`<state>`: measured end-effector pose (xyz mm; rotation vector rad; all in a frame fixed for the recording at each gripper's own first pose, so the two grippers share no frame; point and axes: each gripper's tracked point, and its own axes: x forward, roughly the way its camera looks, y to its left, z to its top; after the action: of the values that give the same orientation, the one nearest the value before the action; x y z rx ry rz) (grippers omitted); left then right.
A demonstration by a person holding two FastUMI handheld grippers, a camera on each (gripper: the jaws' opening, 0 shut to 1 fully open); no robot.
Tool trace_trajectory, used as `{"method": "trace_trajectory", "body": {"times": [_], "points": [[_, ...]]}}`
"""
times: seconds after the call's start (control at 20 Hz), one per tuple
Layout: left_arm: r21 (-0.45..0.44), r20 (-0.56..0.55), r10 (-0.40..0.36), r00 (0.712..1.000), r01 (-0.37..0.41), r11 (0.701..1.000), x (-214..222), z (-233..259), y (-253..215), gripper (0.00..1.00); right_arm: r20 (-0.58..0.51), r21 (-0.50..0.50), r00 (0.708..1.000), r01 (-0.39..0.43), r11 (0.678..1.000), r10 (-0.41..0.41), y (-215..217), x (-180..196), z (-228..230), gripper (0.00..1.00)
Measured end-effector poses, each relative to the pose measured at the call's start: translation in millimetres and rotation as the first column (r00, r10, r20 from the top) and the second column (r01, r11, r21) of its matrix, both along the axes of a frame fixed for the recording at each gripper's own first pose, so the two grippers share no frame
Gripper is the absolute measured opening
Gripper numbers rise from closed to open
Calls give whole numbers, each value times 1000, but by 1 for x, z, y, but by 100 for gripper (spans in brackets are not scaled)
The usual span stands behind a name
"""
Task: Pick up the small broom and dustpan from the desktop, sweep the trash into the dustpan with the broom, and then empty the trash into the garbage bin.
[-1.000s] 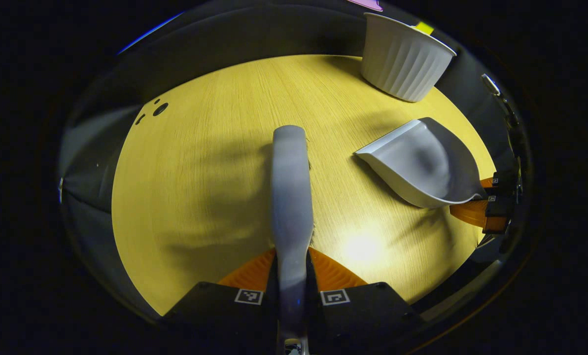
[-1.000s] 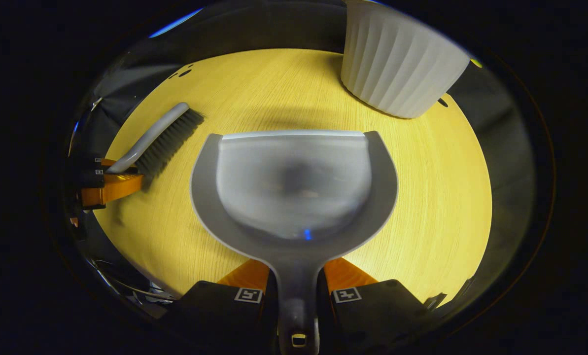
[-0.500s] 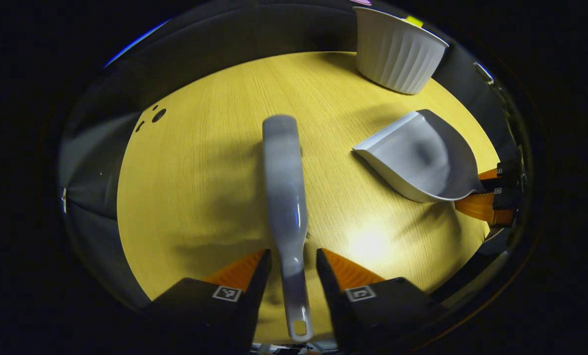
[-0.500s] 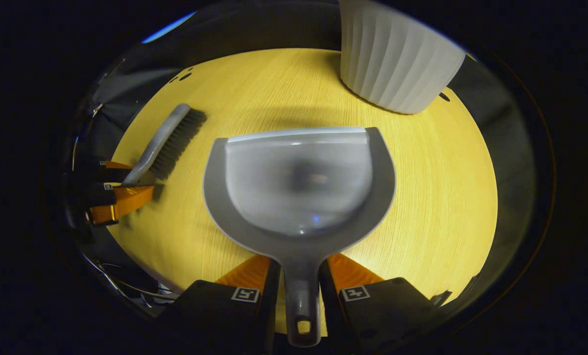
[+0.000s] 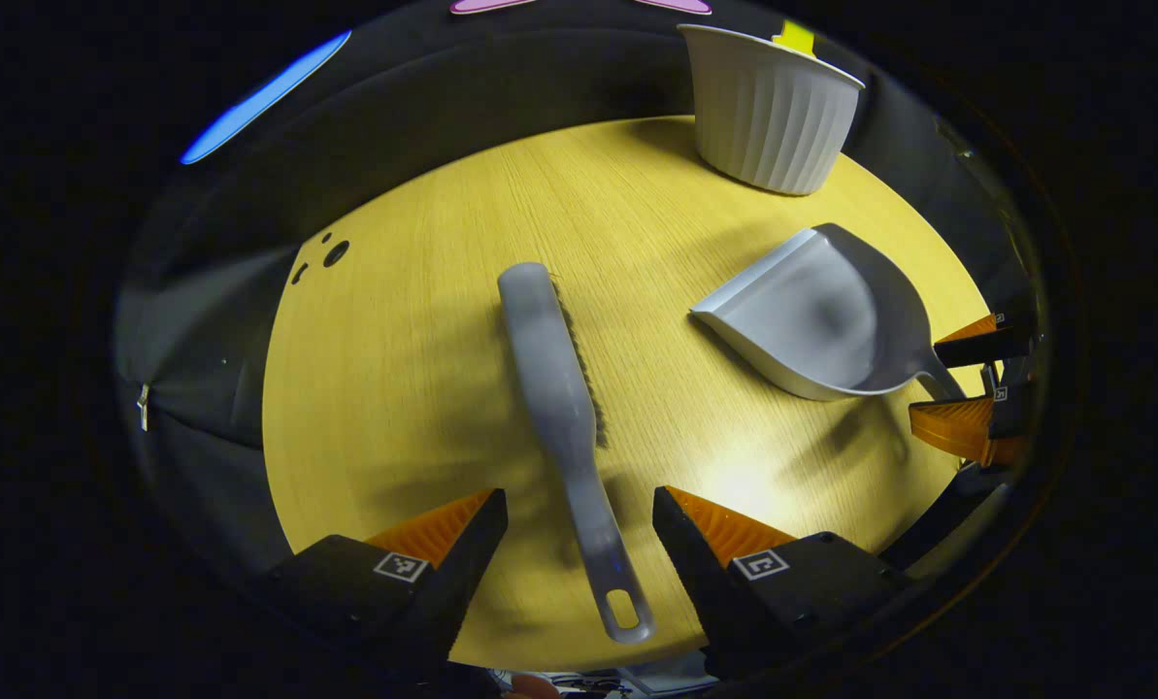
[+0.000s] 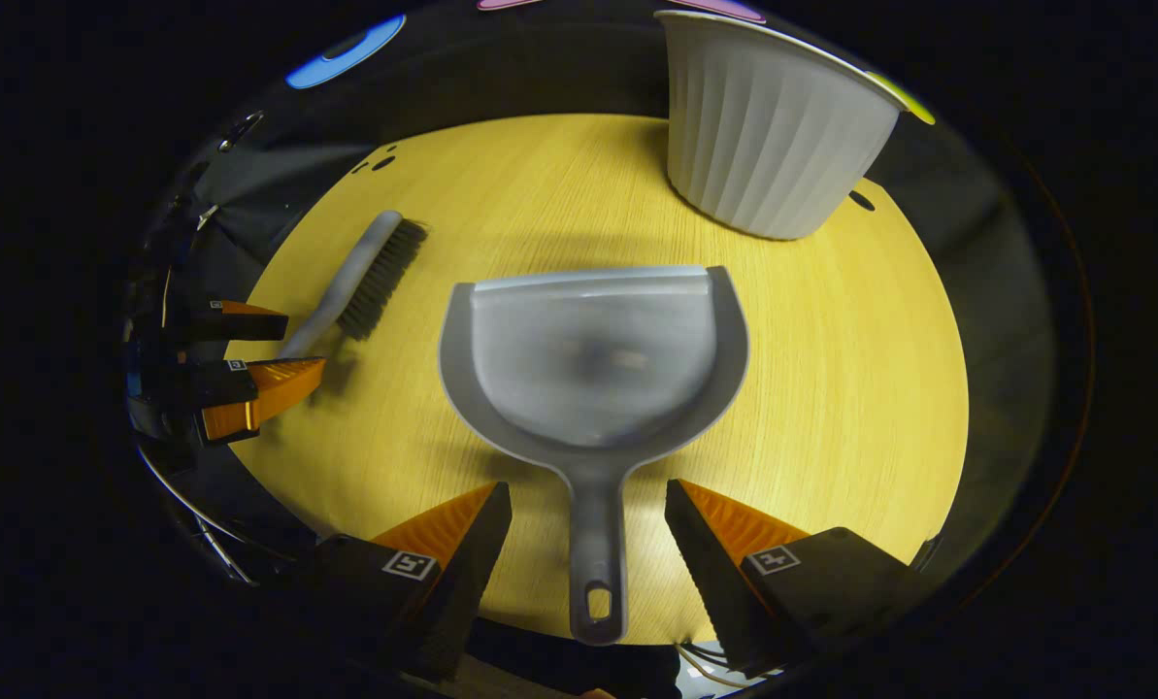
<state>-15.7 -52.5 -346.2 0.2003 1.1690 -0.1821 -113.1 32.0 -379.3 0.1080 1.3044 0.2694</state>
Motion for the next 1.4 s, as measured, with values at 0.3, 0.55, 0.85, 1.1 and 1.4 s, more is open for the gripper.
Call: {"method": "trace_trajectory", "body": {"times": [0.3, 0.55, 0.85, 1.1, 1.4], "points": [[-18, 152, 2, 988, 0, 1000, 6, 57, -4, 98, 225, 116, 973, 19, 993, -45, 5, 35, 76, 99], [-132, 419, 26, 908, 33, 991, 35, 143, -25, 98, 482, 107, 875, -2, 994, -51, -10, 73, 158, 99], [-193, 686, 85, 723, 68, 979, 54, 260, -32, 98, 687, 54, 725, 15, 998, -48, -31, 108, 246, 99], [-232, 812, 117, 572, 131, 964, 56, 330, -47, 97, 801, 58, 591, 78, 995, -93, -46, 125, 305, 97], [-351, 820, 245, 518, 117, 929, 45, 350, -45, 97, 826, 116, 542, 112, 987, -158, -44, 128, 334, 98]]}}
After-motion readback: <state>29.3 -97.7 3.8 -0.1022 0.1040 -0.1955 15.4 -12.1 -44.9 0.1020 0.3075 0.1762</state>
